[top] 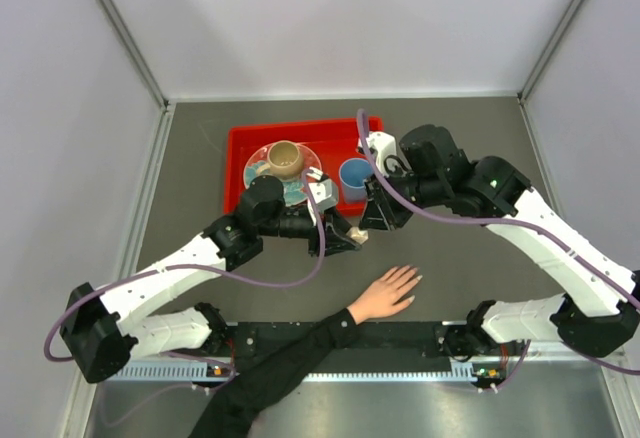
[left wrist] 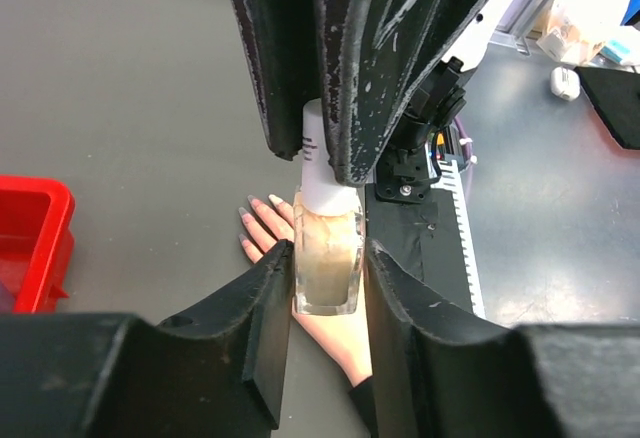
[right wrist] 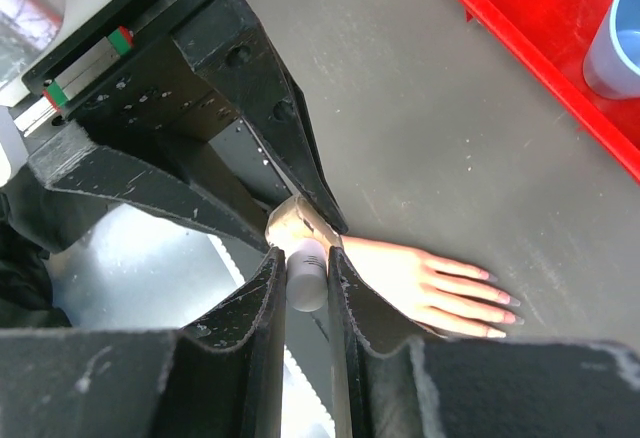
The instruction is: Paint the nails
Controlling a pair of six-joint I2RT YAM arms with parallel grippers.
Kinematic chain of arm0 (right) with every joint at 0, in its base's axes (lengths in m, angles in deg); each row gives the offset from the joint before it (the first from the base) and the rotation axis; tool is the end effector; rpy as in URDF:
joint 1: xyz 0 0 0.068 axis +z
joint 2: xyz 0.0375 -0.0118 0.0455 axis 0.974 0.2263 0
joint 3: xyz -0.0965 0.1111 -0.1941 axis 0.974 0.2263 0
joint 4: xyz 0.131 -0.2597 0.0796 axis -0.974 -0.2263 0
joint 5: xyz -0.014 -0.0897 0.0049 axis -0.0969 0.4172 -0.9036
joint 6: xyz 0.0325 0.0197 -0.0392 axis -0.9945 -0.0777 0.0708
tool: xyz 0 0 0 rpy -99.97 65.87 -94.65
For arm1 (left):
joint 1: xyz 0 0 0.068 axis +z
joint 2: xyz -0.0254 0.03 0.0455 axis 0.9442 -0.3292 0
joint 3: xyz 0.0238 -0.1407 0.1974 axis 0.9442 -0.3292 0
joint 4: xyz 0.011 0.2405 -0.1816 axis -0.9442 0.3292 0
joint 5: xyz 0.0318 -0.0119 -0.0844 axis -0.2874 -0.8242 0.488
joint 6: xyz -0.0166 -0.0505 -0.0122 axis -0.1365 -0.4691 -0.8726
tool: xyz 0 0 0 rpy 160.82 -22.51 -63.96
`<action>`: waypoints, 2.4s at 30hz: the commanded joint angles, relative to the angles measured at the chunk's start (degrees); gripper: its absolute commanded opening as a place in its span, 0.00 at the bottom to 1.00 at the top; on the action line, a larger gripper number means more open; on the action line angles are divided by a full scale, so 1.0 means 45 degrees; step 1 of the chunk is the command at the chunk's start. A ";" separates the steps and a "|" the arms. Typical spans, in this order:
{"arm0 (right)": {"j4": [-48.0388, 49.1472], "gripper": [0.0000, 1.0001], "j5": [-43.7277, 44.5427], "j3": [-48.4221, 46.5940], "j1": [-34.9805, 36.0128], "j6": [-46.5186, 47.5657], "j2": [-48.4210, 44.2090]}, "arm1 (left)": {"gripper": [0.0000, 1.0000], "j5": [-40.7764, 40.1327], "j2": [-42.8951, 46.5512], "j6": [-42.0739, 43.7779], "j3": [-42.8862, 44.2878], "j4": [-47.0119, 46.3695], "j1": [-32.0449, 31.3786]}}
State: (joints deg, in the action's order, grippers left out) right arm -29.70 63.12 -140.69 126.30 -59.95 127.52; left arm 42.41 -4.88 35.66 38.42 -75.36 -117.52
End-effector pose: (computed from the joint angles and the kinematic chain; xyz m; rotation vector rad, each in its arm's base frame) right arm 0.1763 0.2221 0.4040 -0.9502 2.2339 0.8638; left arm 0.1895 -0.2386 0.2790 1.1986 1.4662 -1.3074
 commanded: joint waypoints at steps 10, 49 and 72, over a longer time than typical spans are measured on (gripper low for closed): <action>0.0280 0.00 0.0519 -0.0634 0.0432 -0.0054 0.0218 | 0.40 0.0171 -0.0071 -0.0214 0.0467 -0.0723 -0.0160; 0.1353 0.43 0.7061 -0.2587 0.1895 -0.6051 0.2190 | 0.00 -0.9810 0.1159 -0.0487 -0.1857 -0.4415 -0.1078; 0.1334 0.31 0.6966 -0.2626 0.1975 -0.4449 0.3011 | 0.00 -0.8950 0.1706 -0.0975 -0.1564 -0.2793 -0.1078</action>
State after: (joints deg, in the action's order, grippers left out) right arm -25.59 95.20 -150.59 134.57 -81.35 140.35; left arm 1.36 1.15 31.92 29.55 -86.32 -122.15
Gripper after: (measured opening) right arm 0.309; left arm 0.317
